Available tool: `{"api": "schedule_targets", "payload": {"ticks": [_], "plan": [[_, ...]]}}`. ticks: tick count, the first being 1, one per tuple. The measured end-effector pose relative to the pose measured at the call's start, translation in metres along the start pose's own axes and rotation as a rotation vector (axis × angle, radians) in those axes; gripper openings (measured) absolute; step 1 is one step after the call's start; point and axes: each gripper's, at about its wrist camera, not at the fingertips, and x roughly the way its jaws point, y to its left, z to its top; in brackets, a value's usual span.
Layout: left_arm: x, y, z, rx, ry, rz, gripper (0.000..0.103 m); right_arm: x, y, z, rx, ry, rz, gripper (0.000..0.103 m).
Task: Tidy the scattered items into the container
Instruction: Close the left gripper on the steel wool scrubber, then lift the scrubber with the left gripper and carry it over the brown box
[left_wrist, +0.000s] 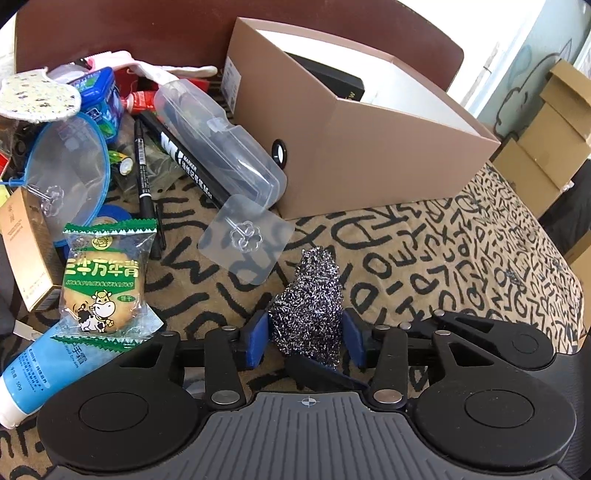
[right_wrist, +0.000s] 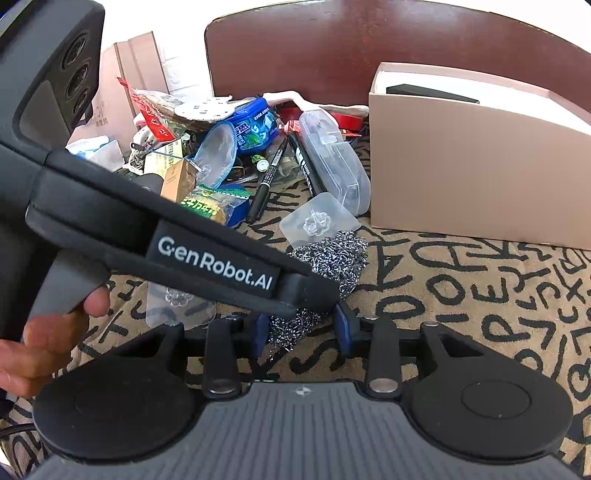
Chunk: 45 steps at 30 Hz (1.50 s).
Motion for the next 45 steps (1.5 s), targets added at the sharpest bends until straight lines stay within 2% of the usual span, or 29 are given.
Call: {"api": "schedule_targets", "payload": {"ticks": [6,8,11,14,17,29,36,45], "plan": [[0.0,0.0,0.0,0.002,0.003,0.005,0.054,0.004,0.004,0.001,-0.011,0.0,-0.009,0.049],[-0.001,0.0,-0.001,0.005,0.004,0.006,0.05,0.003,0.003,0.001,-0.011,0.001,-0.009,0.045],[-0.002,-0.001,-0.002,0.002,0.005,0.008,0.049,0.001,0.001,0.0,-0.003,0.005,-0.003,0.038],[-0.004,-0.004,-0.003,0.006,0.005,0.009,0.049,-0.002,0.001,-0.001,-0.001,0.007,-0.007,0.037],[-0.008,-0.008,-0.004,0.014,0.001,0.01,0.041,-0.007,0.001,-0.002,-0.004,0.008,-0.015,0.035],[-0.04,-0.043,0.002,0.074,-0.069,-0.018,0.041,-0.051,-0.002,0.006,-0.011,-0.053,-0.051,0.035],[-0.054,-0.071,0.029,0.133,-0.145,-0.045,0.04,-0.078,-0.018,0.028,-0.033,-0.133,-0.087,0.035],[-0.05,-0.101,0.083,0.176,-0.211,-0.096,0.04,-0.093,-0.052,0.07,-0.07,-0.199,-0.164,0.035]]}}
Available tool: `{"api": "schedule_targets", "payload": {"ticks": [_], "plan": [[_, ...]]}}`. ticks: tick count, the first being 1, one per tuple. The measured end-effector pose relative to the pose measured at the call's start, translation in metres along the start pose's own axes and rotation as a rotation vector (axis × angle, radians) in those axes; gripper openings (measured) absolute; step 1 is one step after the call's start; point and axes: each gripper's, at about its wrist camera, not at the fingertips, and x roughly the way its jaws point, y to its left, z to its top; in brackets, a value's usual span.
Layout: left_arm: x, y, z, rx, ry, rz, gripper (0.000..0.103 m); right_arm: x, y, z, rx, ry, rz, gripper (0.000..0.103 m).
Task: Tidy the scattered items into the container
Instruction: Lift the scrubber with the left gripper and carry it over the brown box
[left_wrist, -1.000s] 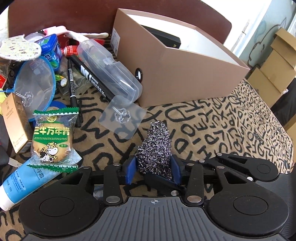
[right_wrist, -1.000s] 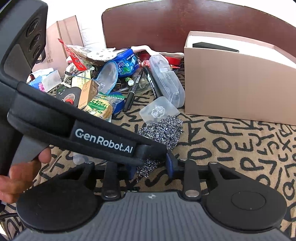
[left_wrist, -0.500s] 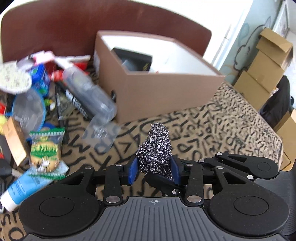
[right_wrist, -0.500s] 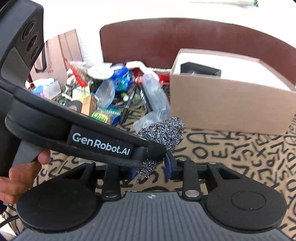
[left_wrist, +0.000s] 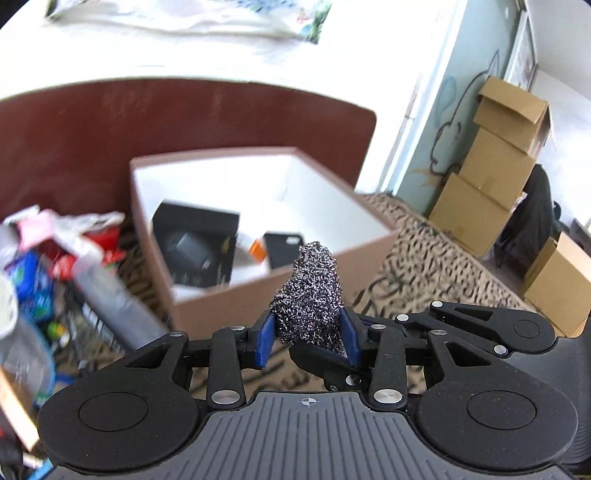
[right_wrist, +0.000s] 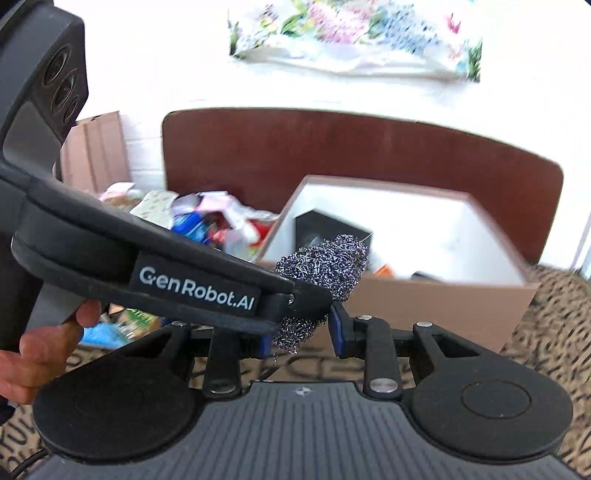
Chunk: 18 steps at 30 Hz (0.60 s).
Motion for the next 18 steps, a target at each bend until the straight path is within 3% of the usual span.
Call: {"api": "schedule_targets", "payload": {"ticks": [9,18], "plan": [[0.04,-0.016,0.049,0.027,-0.03,-0.032,0.042,0.019,-0.045,0.031,-0.026,-0.027,-0.065,0.035],[0.096,-0.01,0.088,-0.021,0.006,-0.084,0.043,0.052,-0.09,0.046,-0.033,0.01,-0.087,0.035]]}}
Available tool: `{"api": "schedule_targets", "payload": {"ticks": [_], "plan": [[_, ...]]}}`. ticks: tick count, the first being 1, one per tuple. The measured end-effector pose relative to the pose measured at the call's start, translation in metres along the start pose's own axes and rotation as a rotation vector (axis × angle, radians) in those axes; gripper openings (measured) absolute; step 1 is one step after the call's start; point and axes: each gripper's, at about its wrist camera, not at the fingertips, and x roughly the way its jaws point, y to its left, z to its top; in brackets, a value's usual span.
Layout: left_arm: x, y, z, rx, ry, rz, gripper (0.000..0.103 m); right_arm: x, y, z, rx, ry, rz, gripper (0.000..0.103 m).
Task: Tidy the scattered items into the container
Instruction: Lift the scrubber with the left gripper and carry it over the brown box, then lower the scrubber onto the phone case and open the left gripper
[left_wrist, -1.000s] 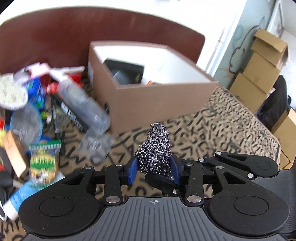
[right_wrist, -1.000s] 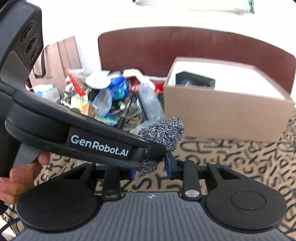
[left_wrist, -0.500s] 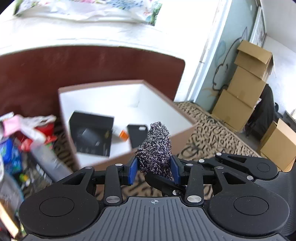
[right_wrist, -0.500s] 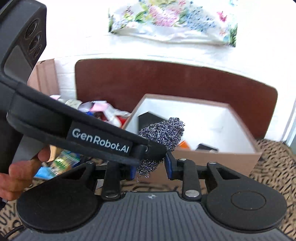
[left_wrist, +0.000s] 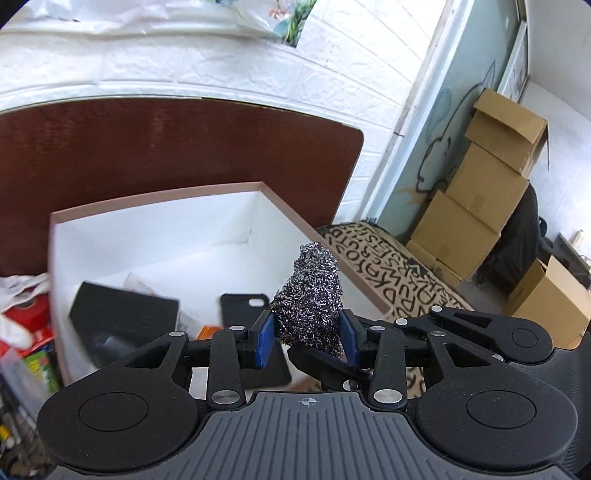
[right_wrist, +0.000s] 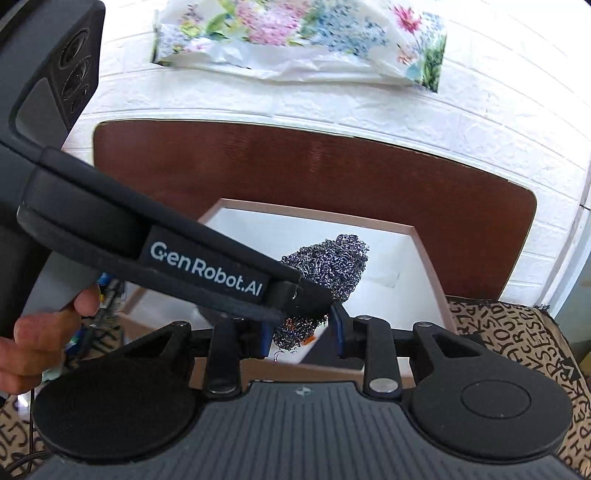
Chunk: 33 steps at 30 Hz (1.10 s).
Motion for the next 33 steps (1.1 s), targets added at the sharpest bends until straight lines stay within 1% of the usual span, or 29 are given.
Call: {"api": "schedule_targets", "payload": {"ticks": [5,12,16,21,22,23,24,25,26,27,28,29,30,31,32,33], "plan": [[0.035,0.005,0.011,-0.007,0.031,0.0,0.043,0.023,-0.021,0.002,0.018,0.04,0.004,0.035],[0.078,0.018,0.015,-0.024,0.093,-0.002,0.043,0.056,-0.04,-0.007,0.029,0.106,0.022,0.035],[0.095,0.024,0.015,-0.033,0.118,0.007,0.042,0.071,-0.046,-0.009,0.044,0.138,0.031,0.035],[0.108,0.033,0.013,-0.042,0.142,0.008,0.046,0.085,-0.049,-0.012,0.046,0.163,0.037,0.036],[0.11,0.035,0.013,-0.045,0.145,0.009,0.048,0.087,-0.049,-0.012,0.048,0.166,0.039,0.036],[0.111,0.036,0.012,-0.047,0.147,0.009,0.052,0.087,-0.048,-0.013,0.049,0.168,0.04,0.036],[0.112,0.037,0.012,-0.047,0.146,0.011,0.053,0.089,-0.048,-0.013,0.052,0.17,0.042,0.037],[0.112,0.037,0.011,-0.042,0.141,0.014,0.059,0.089,-0.047,-0.013,0.052,0.171,0.042,0.04],[0.112,0.037,0.01,-0.034,0.137,0.018,0.067,0.09,-0.048,-0.013,0.05,0.168,0.038,0.047],[0.11,0.035,0.01,-0.024,0.13,0.019,0.079,0.09,-0.047,-0.013,0.046,0.161,0.035,0.05],[0.107,0.034,0.009,-0.016,0.119,0.017,0.085,0.088,-0.046,-0.013,0.043,0.151,0.03,0.053],[0.104,0.034,0.009,-0.01,0.103,0.018,0.094,0.088,-0.047,-0.012,0.042,0.142,0.025,0.053],[0.1,0.033,0.008,-0.009,0.083,0.024,0.097,0.088,-0.048,-0.011,0.044,0.137,0.02,0.054],[0.097,0.033,0.008,-0.009,0.068,0.031,0.099,0.086,-0.048,-0.01,0.048,0.13,0.016,0.06],[0.095,0.033,0.008,-0.01,0.057,0.033,0.102,0.085,-0.049,-0.01,0.052,0.122,0.011,0.068],[0.092,0.033,0.009,-0.012,0.05,0.036,0.103,0.083,-0.05,-0.01,0.055,0.115,0.002,0.071]]}}
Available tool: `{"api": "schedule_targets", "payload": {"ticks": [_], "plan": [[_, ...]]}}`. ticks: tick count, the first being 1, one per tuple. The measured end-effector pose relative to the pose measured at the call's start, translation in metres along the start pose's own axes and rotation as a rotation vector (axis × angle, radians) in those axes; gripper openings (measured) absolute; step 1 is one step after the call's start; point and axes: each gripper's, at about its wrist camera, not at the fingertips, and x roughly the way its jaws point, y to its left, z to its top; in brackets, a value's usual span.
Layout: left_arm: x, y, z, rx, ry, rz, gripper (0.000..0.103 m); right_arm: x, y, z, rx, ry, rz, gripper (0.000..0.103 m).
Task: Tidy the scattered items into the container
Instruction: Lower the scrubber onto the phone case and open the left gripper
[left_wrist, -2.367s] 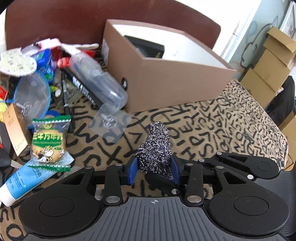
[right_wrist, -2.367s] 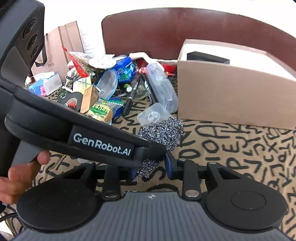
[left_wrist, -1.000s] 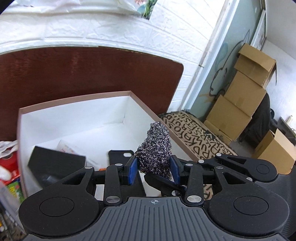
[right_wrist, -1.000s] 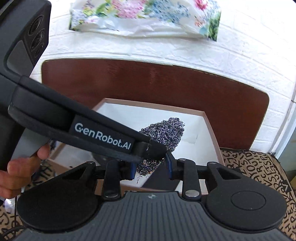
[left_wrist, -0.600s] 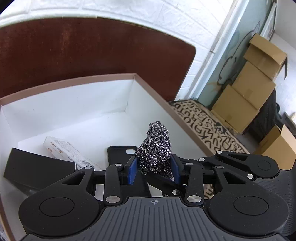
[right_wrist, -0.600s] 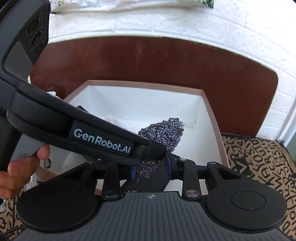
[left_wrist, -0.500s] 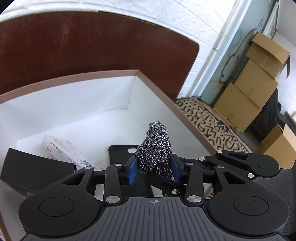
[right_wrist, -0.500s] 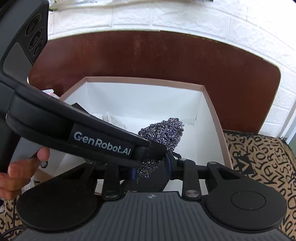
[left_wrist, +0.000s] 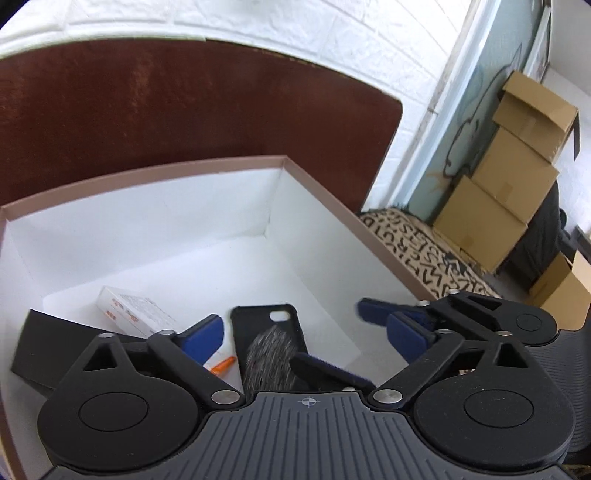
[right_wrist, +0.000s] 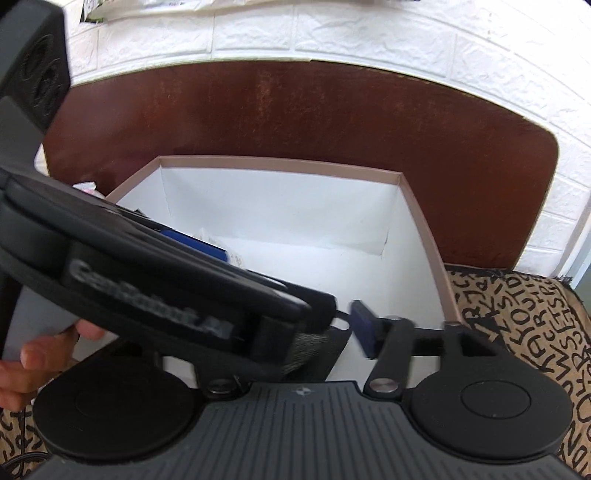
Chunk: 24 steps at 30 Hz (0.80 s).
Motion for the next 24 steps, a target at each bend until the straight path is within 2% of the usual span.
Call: {"api": "schedule_targets", "payload": {"ticks": [5,8,24], "plan": [[-0.007,-0.002,-0.002,0.012,-0.014,0.043,0.103,-0.005,0.0,0.0,-0.006,-0.026,-0.014,0.091],[-0.009,-0.004,-0.005,0.023,-0.017,0.066,0.103,-0.007,0.002,0.001,-0.002,-0.033,-0.013,0.097],[-0.023,-0.007,-0.01,0.03,-0.03,0.1,0.103,-0.017,0.009,-0.001,0.011,-0.036,-0.014,0.102]]}}
